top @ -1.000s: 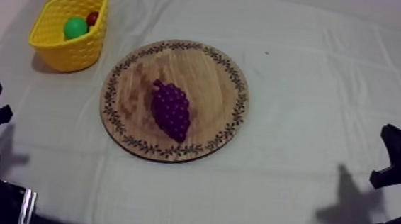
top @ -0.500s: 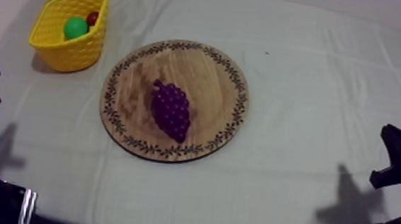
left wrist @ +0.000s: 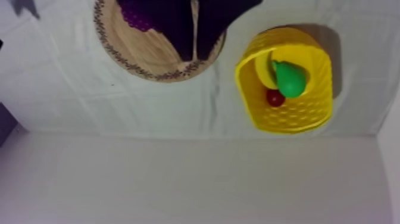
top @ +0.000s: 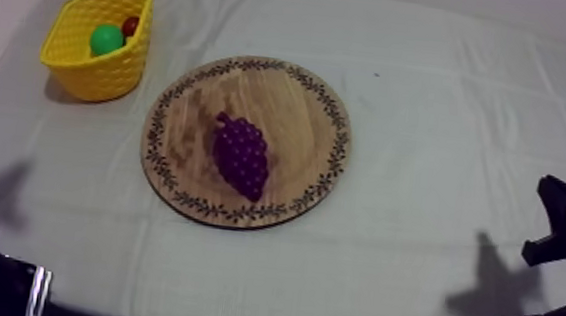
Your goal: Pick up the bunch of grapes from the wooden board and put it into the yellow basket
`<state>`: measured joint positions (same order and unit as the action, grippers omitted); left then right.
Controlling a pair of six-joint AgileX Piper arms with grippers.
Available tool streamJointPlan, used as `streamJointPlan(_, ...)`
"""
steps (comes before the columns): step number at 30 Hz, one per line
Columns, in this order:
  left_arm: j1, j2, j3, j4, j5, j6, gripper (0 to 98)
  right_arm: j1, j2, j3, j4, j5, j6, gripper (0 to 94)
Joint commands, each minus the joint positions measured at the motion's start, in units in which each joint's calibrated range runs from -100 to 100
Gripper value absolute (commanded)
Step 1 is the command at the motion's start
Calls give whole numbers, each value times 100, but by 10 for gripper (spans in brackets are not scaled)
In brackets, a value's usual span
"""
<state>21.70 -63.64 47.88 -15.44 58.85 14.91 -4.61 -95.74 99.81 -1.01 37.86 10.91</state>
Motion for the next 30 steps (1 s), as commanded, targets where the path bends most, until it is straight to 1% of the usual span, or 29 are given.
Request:
streamJointPlan(1,238,556,-896,-18,217,25,0,2,-1,-3,1,-4,0,4)
streamJointPlan(6,463,1254,-1614,-57,455,13,0,2,-1,-3,1,-4,0,4)
streamJointPlan(15,783,2326,-2526,-74,533,-86,0,2,-1,-3,1,-4,0,4)
streamJointPlan(19,951,2857,-2998,-77,696,-8,0,2,-1,-3,1,-4,0,4)
streamJointPlan(30,1423,4466,-4372,-88,1684,304,0,2,-1,-3,1,-4,0,4)
